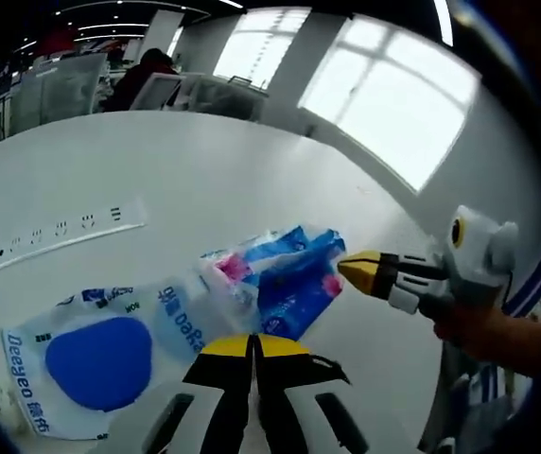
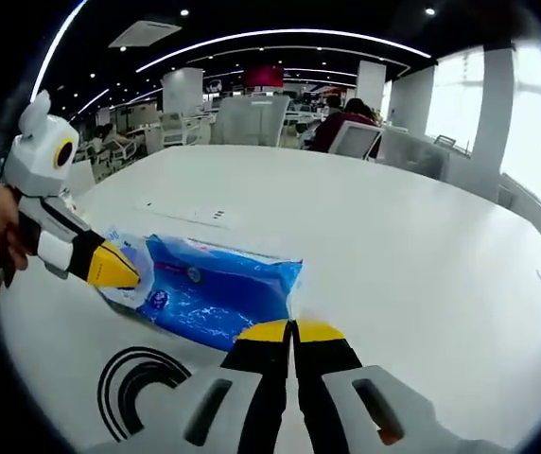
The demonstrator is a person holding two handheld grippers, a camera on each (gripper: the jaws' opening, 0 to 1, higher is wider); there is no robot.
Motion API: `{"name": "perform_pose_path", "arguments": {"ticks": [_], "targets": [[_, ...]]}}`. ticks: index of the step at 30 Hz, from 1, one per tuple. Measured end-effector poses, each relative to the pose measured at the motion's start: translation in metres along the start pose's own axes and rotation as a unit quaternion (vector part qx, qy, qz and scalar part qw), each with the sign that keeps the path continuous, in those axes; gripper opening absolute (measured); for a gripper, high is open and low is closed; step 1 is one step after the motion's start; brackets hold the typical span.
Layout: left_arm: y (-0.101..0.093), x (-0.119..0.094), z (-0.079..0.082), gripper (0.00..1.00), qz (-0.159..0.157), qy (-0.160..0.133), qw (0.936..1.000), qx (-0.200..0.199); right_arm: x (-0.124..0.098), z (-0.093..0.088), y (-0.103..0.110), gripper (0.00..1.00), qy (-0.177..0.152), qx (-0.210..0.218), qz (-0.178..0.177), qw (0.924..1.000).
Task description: Arrange the tabletop items into an orderly group along one side of the table until the central work area is clear of visible clutter.
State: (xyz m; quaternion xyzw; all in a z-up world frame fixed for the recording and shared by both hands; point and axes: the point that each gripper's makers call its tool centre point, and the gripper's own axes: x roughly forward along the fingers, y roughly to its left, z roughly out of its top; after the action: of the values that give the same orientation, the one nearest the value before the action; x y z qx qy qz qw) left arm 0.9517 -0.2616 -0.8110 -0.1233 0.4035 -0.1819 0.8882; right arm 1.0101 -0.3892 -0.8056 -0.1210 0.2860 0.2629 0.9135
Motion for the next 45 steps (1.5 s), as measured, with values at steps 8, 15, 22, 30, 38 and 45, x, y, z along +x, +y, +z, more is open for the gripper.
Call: {"name": "perform_pose_path", "arguments": {"ticks": [8,15,22,30,38,45], "targets": [[0.011,0.016,-0.003,0.0,0.001,0.016,0.9998,-0.008,0.018,-0.012,-0.004,0.0,0.017,0.003,-0.003,0.9998],[0.016,0.027,-0.007,0.0,-0.003,0.028,0.9996,-0.009,0.028,-0.02,-0.008,0.0,0.026,0.007,-0.01,0.9996],[0.016,0.03,-0.012,0.0,-0.002,0.035,0.9994,0.0,0.034,-0.025,-0.007,0.0,0.036,-0.001,-0.011,0.9993],[0.02,0.029,-0.013,0.0,0.008,0.042,0.999,0.012,0.035,-0.031,-0.006,0.0,0.048,-0.009,-0.004,0.9988],[0.023,0.026,-0.004,0.0,0.016,0.03,0.9982,0.05,0.024,-0.027,0.0,0.15,0.038,-0.005,0.005,0.9993],[0.009,0.015,-0.009,0.1,0.006,0.029,0.9977,0.061,0.009,-0.026,0.004,0.22,0.029,0.017,0.008,0.9994]]}}
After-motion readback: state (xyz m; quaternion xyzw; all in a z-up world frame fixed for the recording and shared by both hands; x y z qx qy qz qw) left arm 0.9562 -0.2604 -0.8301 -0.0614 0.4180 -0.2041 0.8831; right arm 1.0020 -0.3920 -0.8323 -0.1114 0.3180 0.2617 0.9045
